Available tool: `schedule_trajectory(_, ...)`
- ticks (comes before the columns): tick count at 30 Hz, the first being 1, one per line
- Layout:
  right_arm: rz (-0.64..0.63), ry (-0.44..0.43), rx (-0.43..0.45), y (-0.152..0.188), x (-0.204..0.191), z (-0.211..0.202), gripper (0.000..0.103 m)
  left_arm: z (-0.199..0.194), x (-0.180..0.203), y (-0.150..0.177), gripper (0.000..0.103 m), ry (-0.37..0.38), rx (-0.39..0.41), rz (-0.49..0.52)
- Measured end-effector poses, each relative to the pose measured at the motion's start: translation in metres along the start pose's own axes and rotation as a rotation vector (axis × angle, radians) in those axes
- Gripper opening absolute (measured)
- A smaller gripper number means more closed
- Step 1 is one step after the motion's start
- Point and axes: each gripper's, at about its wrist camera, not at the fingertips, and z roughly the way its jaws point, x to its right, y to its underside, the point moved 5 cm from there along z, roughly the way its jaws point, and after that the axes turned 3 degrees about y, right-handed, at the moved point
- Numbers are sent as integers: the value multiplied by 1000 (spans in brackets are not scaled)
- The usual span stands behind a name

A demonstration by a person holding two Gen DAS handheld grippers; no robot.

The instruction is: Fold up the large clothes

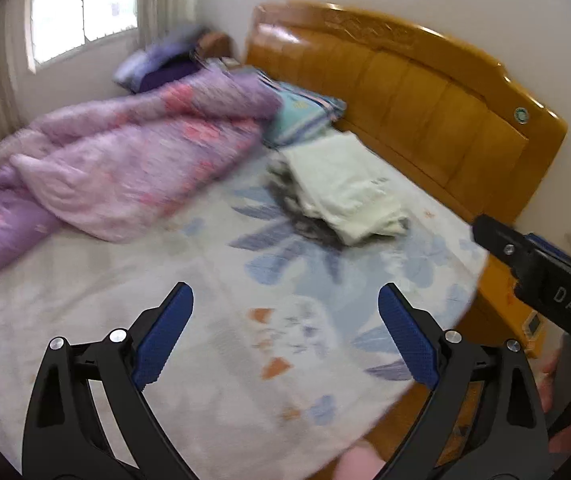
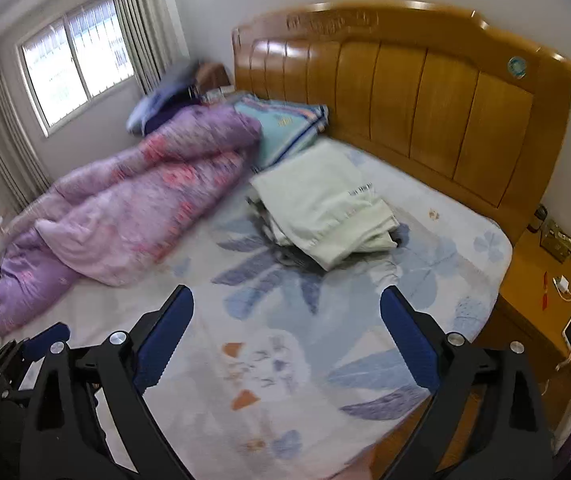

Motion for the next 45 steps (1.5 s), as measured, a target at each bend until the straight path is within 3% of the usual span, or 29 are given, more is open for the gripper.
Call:
schedule_trajectory(2,-21,5,25,6,-19,-22,92,-27,-16,7,94,-50,11,-8)
schedule_trajectory(8,-79,7,75,20,-58,-72,92,-87,-50,18,94,-35,39,-113)
schedule_trajectory(14,-146,-16,72,26,-80,-93,92,-112,-58,22,94,-62,11,-112)
schedule_trajectory(22,-183,5,17,36,-86,-83,92,-113,-54,18,94,-97,18,-96)
schedule_trajectory(29,-178,21,49,32,-81,-80,92,-106,-50,15,94,-74,8,-79)
schedule_trajectory(45,-181,37,26,32,-71,-71,92,-98,-46,9,94,-54,2,-74)
